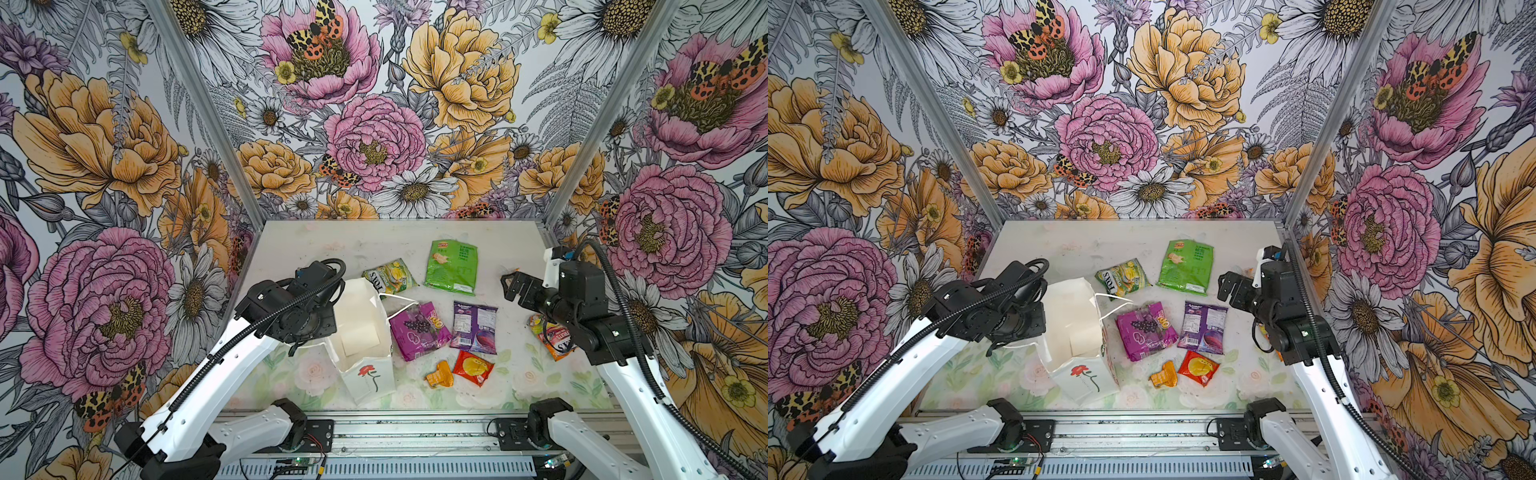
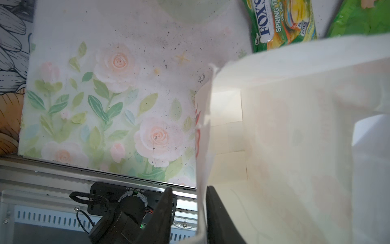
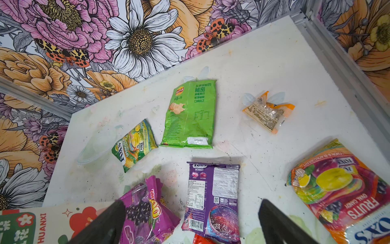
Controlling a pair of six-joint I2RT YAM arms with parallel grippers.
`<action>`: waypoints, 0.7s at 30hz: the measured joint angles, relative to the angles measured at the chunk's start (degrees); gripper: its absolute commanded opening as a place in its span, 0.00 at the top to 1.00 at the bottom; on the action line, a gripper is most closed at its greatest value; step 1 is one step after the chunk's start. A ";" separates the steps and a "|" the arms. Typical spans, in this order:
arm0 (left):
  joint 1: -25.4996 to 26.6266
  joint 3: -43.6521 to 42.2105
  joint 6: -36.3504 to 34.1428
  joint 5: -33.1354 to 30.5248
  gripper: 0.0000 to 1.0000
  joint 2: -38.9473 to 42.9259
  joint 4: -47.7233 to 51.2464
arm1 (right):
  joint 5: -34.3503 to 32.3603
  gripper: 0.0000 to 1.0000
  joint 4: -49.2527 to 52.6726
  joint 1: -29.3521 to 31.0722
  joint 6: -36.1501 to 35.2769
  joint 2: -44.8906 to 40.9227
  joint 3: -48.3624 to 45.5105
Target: Place the snacks into the paper bag
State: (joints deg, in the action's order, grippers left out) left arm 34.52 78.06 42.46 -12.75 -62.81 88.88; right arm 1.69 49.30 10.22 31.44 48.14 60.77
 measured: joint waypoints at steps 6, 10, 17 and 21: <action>-5.42 -1.81 -3.63 3.61 1.00 0.22 -4.39 | -0.66 0.00 1.03 0.00 -0.39 1.73 0.00; -10.29 -3.30 -5.97 6.82 1.00 1.68 -7.50 | -0.63 0.00 1.22 0.00 -0.37 3.21 -0.09; -23.12 -0.17 -13.92 9.03 1.00 1.97 -9.77 | -0.59 0.01 -0.11 0.00 0.33 5.95 -2.82; -27.74 0.68 -17.49 11.61 1.00 1.57 -12.15 | -0.61 0.01 -2.16 0.00 0.66 9.53 -3.54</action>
State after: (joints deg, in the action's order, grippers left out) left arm 6.79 78.74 24.97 -1.15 -61.23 76.73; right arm 1.08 47.13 10.22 32.10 57.67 57.23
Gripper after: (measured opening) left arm 0.051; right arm 0.995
